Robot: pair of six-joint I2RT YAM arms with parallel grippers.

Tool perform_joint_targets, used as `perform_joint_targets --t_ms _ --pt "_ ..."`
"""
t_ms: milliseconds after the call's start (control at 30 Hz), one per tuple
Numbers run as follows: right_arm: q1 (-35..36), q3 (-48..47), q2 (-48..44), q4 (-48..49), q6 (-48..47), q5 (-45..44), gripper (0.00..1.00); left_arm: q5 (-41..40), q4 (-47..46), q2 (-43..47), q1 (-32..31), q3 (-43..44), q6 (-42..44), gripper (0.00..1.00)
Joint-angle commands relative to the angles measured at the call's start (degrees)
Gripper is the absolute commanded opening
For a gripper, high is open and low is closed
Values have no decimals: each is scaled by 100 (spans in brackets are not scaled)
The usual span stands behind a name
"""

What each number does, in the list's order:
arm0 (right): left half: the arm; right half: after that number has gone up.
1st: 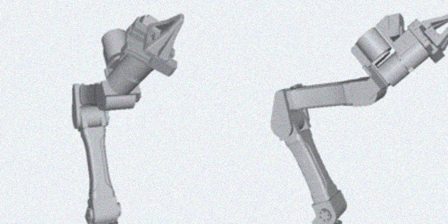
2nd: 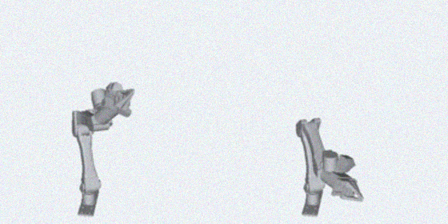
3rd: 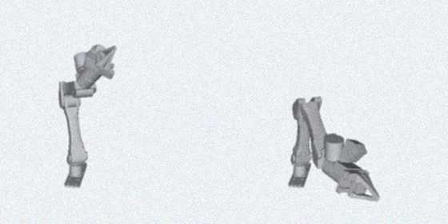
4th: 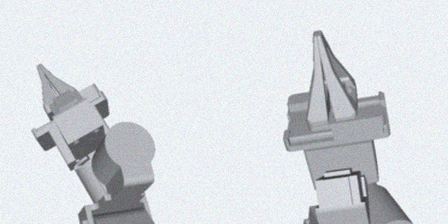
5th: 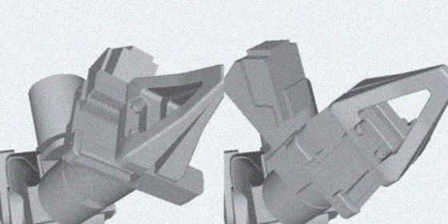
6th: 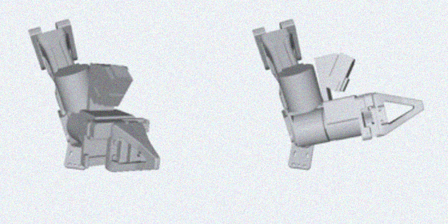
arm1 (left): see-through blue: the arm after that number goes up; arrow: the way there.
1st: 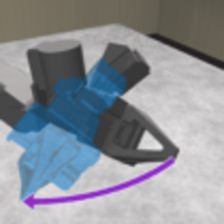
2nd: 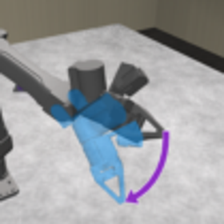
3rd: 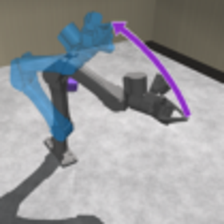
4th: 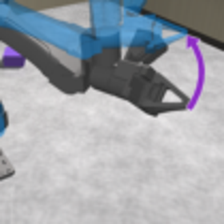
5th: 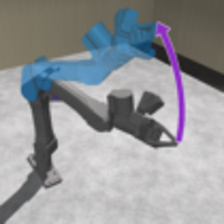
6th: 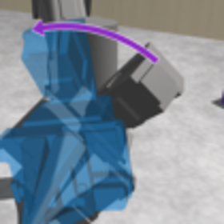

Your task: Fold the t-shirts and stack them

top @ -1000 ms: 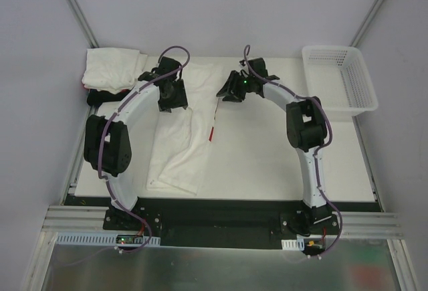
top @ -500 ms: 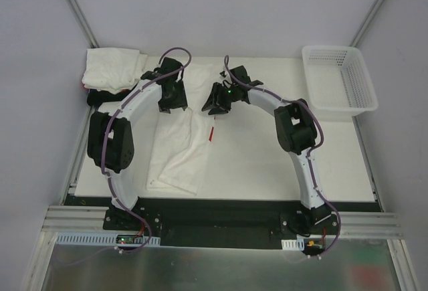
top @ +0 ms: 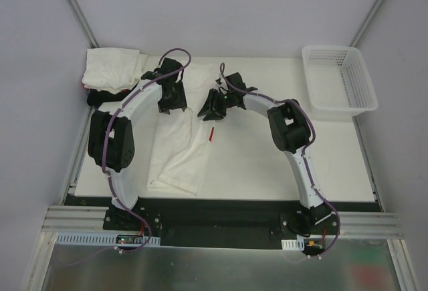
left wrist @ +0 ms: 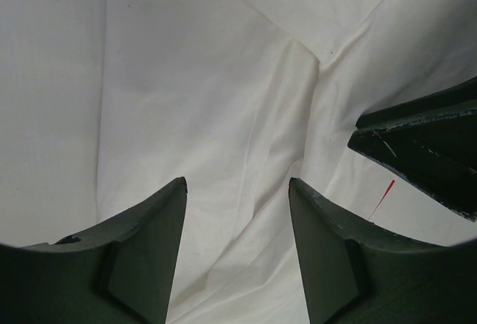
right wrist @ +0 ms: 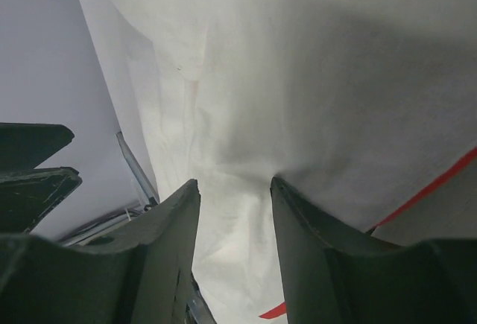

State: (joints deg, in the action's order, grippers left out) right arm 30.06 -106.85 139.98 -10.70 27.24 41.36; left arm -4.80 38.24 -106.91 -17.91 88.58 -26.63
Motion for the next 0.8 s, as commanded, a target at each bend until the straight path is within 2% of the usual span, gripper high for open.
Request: perform_joint_targets --t_ms 0,133,367,500,767 --pt "-141 594 -233 138 333 -155 47 -162 140 153 112 160 9 56" --pt "-395 1664 -743 674 492 -383 47 -223 158 346 183 151 62 56" --pt "-1169 2659 -1561 850 317 -577 47 -127 166 435 297 46 79 56" --pt "-1336 2696 -1676 850 255 -568 47 -30 149 364 297 -7 53 56" --pt "-915 2257 -1501 684 264 -770 47 31 149 276 297 54 70 56"
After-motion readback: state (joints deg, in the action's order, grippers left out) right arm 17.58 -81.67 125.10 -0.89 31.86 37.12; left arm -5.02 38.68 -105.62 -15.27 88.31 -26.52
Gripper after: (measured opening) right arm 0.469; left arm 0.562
